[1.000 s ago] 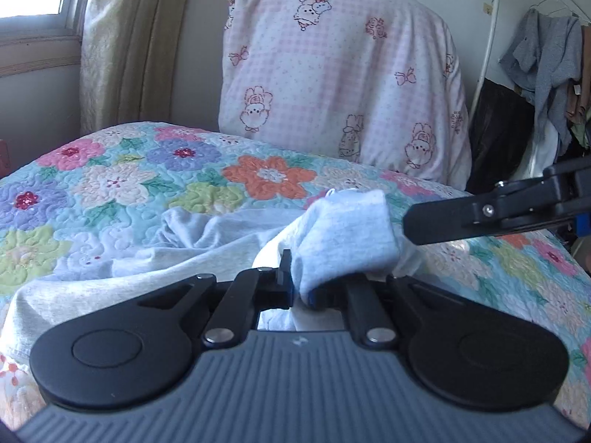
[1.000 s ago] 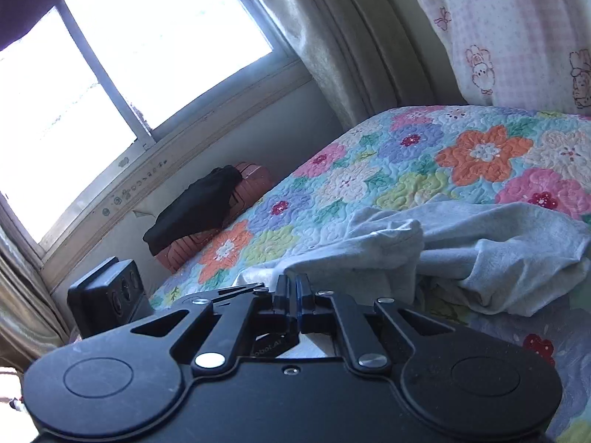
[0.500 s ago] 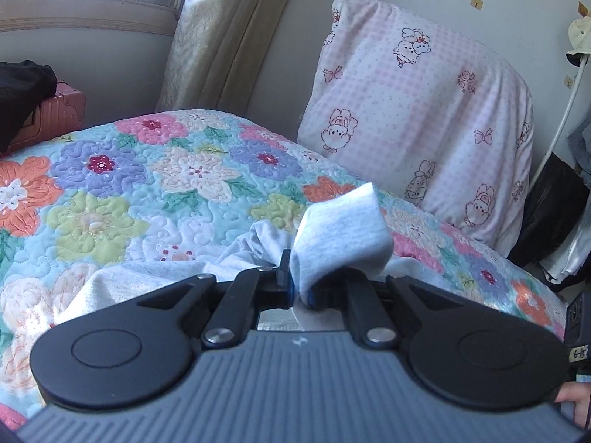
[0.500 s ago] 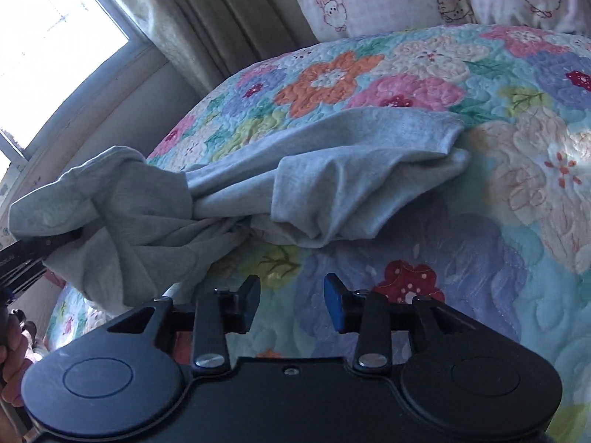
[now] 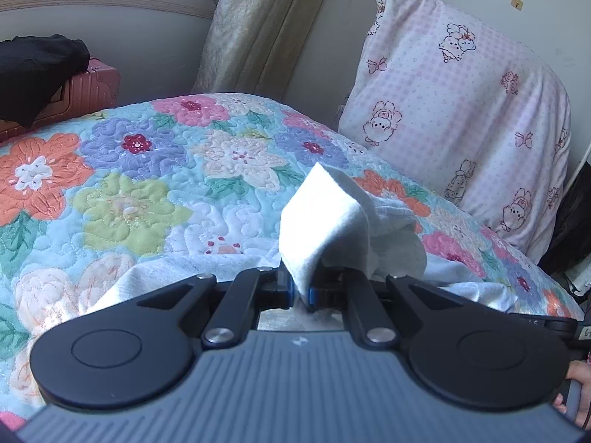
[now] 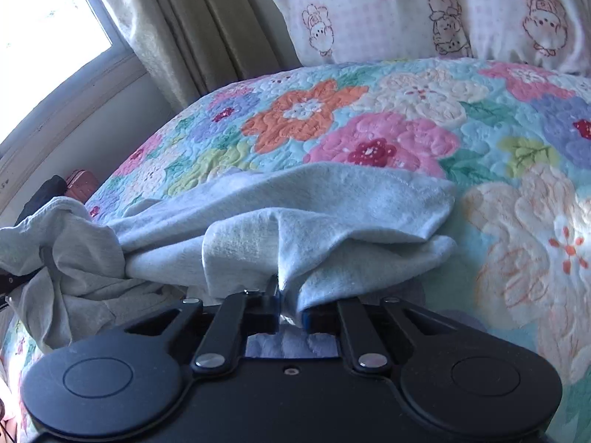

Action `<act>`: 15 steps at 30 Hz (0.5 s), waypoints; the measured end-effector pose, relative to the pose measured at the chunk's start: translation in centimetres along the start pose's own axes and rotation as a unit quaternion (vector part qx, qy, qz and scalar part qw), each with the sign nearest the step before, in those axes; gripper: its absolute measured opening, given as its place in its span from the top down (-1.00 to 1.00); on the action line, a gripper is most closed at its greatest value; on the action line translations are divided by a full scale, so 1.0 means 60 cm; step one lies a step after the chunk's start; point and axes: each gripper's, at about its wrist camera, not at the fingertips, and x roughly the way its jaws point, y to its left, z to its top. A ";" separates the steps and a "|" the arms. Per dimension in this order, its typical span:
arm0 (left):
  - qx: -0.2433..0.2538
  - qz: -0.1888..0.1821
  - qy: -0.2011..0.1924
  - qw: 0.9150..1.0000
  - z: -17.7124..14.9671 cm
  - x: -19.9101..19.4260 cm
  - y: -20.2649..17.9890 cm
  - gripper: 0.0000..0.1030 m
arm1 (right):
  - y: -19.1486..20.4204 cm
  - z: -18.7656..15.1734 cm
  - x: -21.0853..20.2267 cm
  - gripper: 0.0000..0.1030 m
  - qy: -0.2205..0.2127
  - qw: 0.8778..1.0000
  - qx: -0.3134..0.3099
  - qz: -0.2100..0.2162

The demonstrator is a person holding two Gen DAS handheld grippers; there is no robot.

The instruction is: Fold clothes

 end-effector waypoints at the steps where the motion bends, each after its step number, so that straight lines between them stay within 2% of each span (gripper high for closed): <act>1: 0.012 -0.004 -0.002 1.000 0.002 -0.004 -0.006 0.87 | 0.006 0.011 -0.008 0.81 -0.006 1.000 -0.009 -0.008; 3: 0.040 -0.016 -0.008 0.999 0.009 -0.017 -0.026 0.88 | 0.021 0.036 -0.034 0.83 -0.021 0.999 -0.038 -0.021; 6: 0.046 -0.043 -0.025 0.998 0.014 -0.040 -0.052 0.88 | 0.042 0.066 -0.086 0.88 -0.046 0.995 -0.083 -0.036; 8: 0.037 -0.050 -0.032 0.998 0.019 -0.054 -0.061 0.88 | 0.055 0.083 -0.135 0.89 -0.078 0.989 -0.109 -0.058; 10: 0.020 -0.060 -0.044 0.997 0.026 -0.071 -0.061 0.88 | 0.074 0.089 -0.187 0.93 -0.120 0.974 -0.155 -0.113; 11: 0.009 -0.065 -0.052 0.997 0.031 -0.081 -0.058 0.88 | 0.085 0.084 -0.210 0.94 -0.142 0.959 -0.188 -0.158; 13: -0.017 -0.087 -0.057 0.994 0.040 -0.094 -0.047 0.88 | 0.106 0.075 -0.255 0.94 -0.181 0.920 -0.249 -0.243; 14: -0.036 -0.105 -0.054 0.992 0.045 -0.097 -0.040 0.88 | 0.103 0.069 -0.270 0.95 -0.184 0.913 -0.253 -0.261; 15: -0.051 -0.116 -0.049 0.991 0.047 -0.096 -0.034 0.88 | 0.088 0.065 -0.279 0.95 -0.173 0.918 -0.240 -0.264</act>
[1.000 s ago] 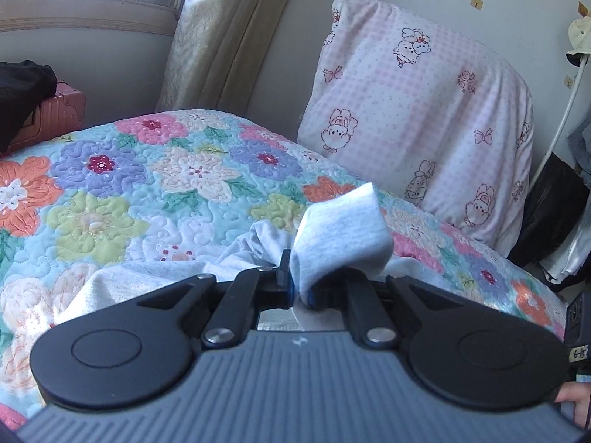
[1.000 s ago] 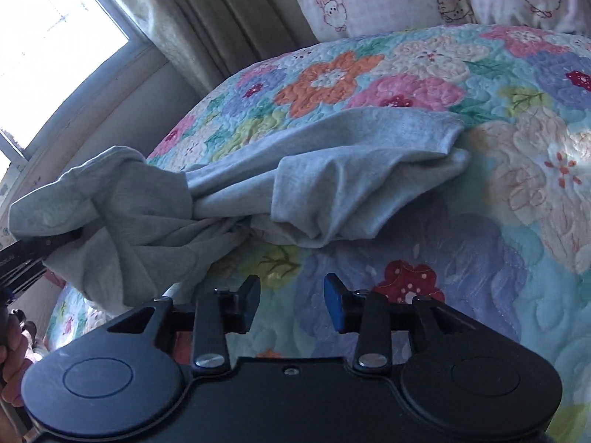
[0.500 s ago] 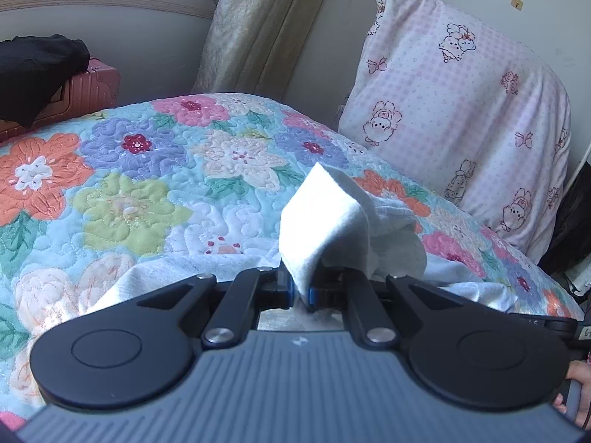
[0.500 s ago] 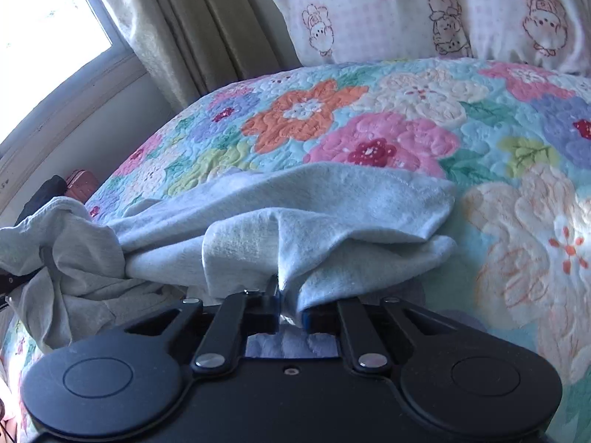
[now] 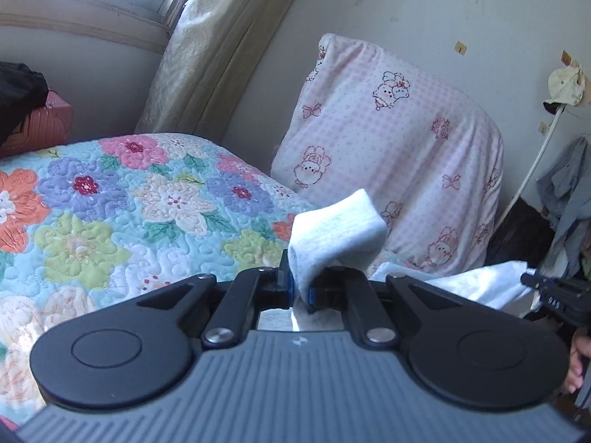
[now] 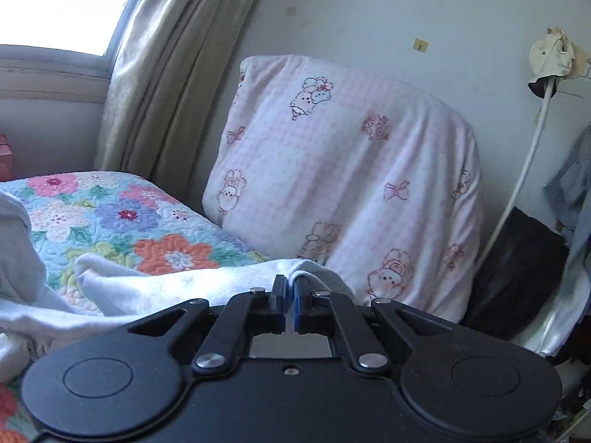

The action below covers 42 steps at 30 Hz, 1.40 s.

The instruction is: Fold clothes

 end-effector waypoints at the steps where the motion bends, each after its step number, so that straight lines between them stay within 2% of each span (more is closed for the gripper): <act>1: -0.010 -0.003 0.005 1.000 0.000 0.001 0.003 0.88 | -0.014 -0.010 -0.002 0.95 0.016 1.000 0.010 0.000; 5: 0.019 0.015 0.035 0.999 -0.030 0.023 -0.016 0.88 | -0.062 -0.095 0.014 0.95 0.104 0.989 0.101 0.030; 7: 0.027 0.019 0.053 0.998 -0.049 0.038 -0.027 0.88 | -0.077 -0.139 0.026 0.95 0.152 0.977 0.143 0.044; 10: 0.037 0.026 0.081 0.996 -0.077 0.063 -0.044 0.88 | -0.086 -0.204 0.053 0.92 0.235 0.952 0.188 0.058; 12: 0.045 0.032 0.096 0.994 -0.094 0.077 -0.054 0.88 | -0.084 -0.241 0.059 0.87 0.259 0.943 0.205 0.031; 14: 0.056 0.038 0.097 0.993 -0.099 0.079 -0.060 0.88 | -0.071 -0.239 0.044 0.72 0.240 0.956 0.166 -0.015; 16: 0.059 0.043 0.094 0.993 -0.097 0.076 -0.060 0.88 | -0.053 -0.227 0.021 0.26 0.208 0.971 0.099 -0.057; 17: 0.057 0.045 0.093 0.993 -0.095 0.075 -0.057 0.88 | -0.047 -0.221 0.011 0.16 0.193 0.976 0.072 -0.070; 19: 0.052 0.049 0.091 0.993 -0.092 0.073 -0.053 0.88 | -0.067 -0.204 -0.004 0.13 0.179 0.979 0.087 -0.031; 20: 0.050 0.051 0.091 0.993 -0.090 0.073 -0.050 0.87 | -0.079 -0.198 -0.006 0.11 0.179 0.976 0.121 0.001; 22: 0.034 0.051 0.094 0.994 -0.088 0.075 -0.040 0.87 | -0.097 -0.198 -0.005 -0.19 0.189 0.959 0.198 0.069; 23: 0.024 0.050 0.096 0.994 -0.089 0.077 -0.035 0.87 | -0.099 -0.202 -0.001 -0.21 0.196 0.950 0.225 0.090; 26: 0.012 0.053 0.096 0.994 -0.087 0.074 -0.028 0.87 | -0.098 -0.223 0.017 -0.21 0.225 0.924 0.287 0.117; 28: 0.011 0.054 0.090 0.994 -0.081 0.066 -0.032 0.88 | -0.083 -0.237 0.021 -0.21 0.220 0.924 0.295 0.103; 33: 0.031 0.033 0.056 0.997 -0.056 0.040 -0.063 0.88 | -0.076 -0.250 0.045 -0.21 0.196 0.940 0.273 0.061; 36: 0.047 0.046 0.059 0.996 -0.063 0.049 -0.062 0.88 | -0.096 -0.257 0.057 -0.22 0.191 0.933 0.295 0.076; 40: 0.018 0.057 0.090 0.994 -0.081 0.078 -0.030 0.88 | -0.110 -0.261 0.054 -0.22 0.172 0.931 0.309 0.092; 42: 0.021 0.066 0.101 0.992 -0.091 0.089 -0.016 0.88 | -0.116 -0.262 0.065 -0.22 0.175 0.927 0.313 0.107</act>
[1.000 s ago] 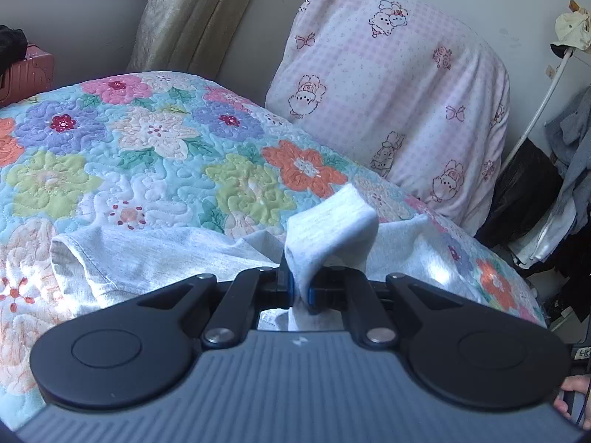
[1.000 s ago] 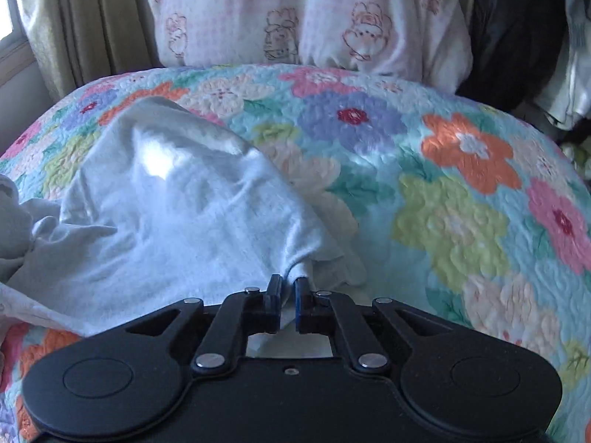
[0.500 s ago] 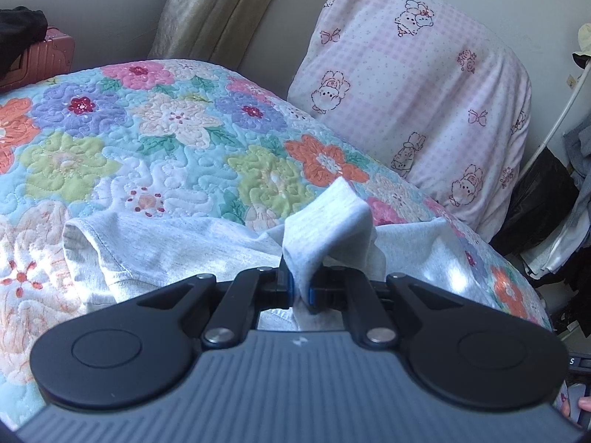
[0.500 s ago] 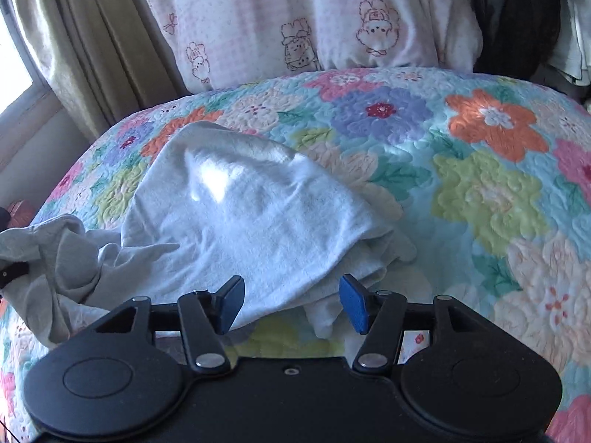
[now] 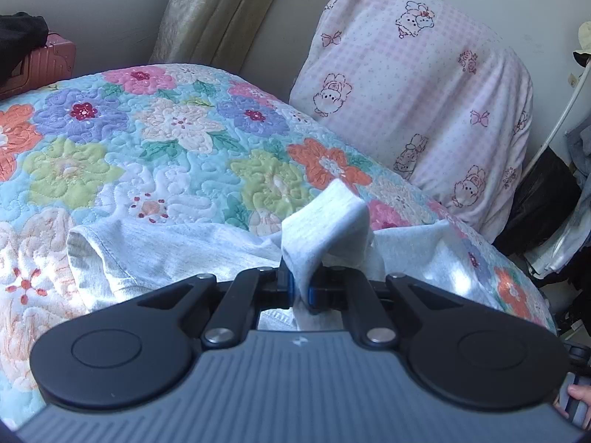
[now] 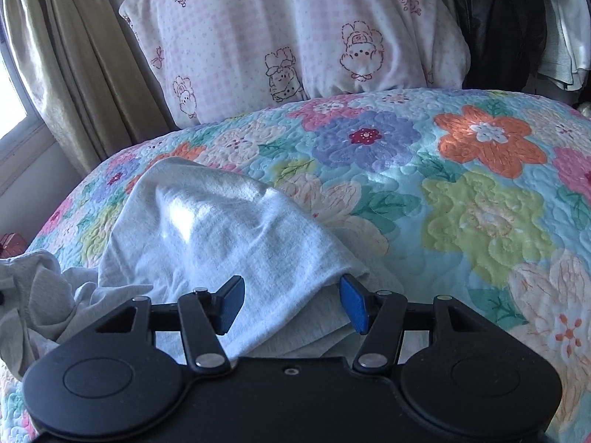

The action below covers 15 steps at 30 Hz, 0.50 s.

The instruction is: Fold clothes

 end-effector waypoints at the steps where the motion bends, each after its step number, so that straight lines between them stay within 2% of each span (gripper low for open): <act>1: 0.000 0.007 0.012 1.000 -0.005 0.011 0.007 0.85 | -0.004 0.004 0.006 -0.22 0.008 1.000 0.003 0.007; 3: -0.006 0.015 0.038 0.999 -0.016 0.034 0.025 0.83 | -0.015 0.010 0.024 -0.22 0.024 0.999 0.020 0.020; 5: -0.037 0.008 0.053 0.998 -0.025 0.051 0.047 0.82 | -0.030 0.013 0.041 -0.21 0.026 0.998 0.047 0.040; 6: -0.049 0.007 0.054 0.997 -0.025 0.056 0.054 0.82 | -0.037 0.014 0.048 -0.04 0.021 0.997 0.059 0.051; 7: -0.057 0.006 0.052 0.997 -0.022 0.060 0.057 0.84 | -0.039 0.018 0.056 0.39 0.017 0.997 0.054 0.058; 8: -0.067 0.006 0.049 0.997 -0.018 0.062 0.060 0.85 | -0.034 0.023 0.064 0.64 0.017 0.998 0.036 0.056; 9: -0.076 0.006 0.047 0.996 -0.014 0.064 0.064 0.86 | -0.025 0.029 0.068 0.78 0.008 0.999 0.010 0.040; 11: -0.073 0.016 0.036 0.997 -0.009 0.061 0.061 0.87 | -0.001 0.040 0.063 0.83 -0.014 0.999 -0.033 0.022; 15: -0.014 0.054 0.005 0.998 -0.011 0.033 0.038 0.88 | 0.053 0.063 0.030 0.89 -0.062 0.992 -0.106 0.005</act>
